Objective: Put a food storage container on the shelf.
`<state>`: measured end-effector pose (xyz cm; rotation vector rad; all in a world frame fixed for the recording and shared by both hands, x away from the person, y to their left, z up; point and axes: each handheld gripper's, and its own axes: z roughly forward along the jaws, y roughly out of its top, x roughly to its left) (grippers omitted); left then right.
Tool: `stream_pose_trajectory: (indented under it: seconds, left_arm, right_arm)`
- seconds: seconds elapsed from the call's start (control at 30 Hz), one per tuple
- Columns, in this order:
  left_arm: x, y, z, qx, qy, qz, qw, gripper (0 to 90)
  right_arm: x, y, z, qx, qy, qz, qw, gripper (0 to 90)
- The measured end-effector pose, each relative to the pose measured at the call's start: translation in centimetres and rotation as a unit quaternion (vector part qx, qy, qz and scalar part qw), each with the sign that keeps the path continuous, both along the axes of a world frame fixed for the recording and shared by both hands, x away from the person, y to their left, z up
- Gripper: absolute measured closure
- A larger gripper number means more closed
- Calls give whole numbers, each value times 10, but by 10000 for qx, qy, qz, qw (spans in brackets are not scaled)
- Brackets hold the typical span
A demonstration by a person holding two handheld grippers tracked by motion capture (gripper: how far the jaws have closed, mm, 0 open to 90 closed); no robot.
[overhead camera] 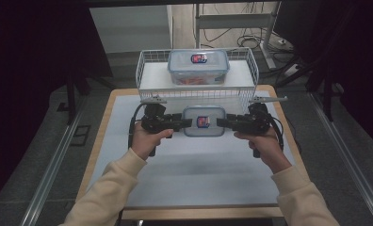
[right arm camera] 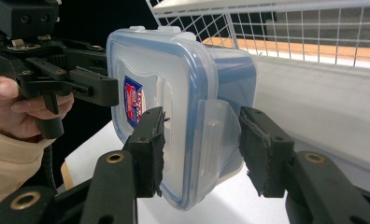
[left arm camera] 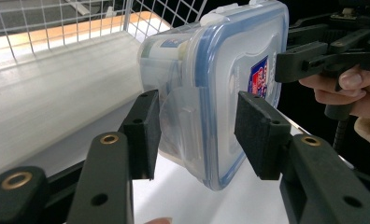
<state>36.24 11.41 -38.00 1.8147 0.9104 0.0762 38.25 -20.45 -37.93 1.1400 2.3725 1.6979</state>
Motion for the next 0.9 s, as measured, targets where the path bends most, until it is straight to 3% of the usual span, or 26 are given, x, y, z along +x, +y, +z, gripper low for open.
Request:
stream_pose_trajectory:
  seconds: [0.3, 0.6, 0.9]
  left_arm:
    - [12, 2, 29, 19, -167, 6, 9999, 519]
    - [29, 8, 64, -18, -402, -15, 9992, 519]
    - [51, 13, 98, 20, -484, 52, 9988, 519]
  right_arm:
    - [11, 2, 27, 34, -145, -5, 9999, 516]
    - [26, 7, 64, -38, -393, -14, 9992, 516]
    - [51, 14, 99, 2, -470, -11, 9989, 514]
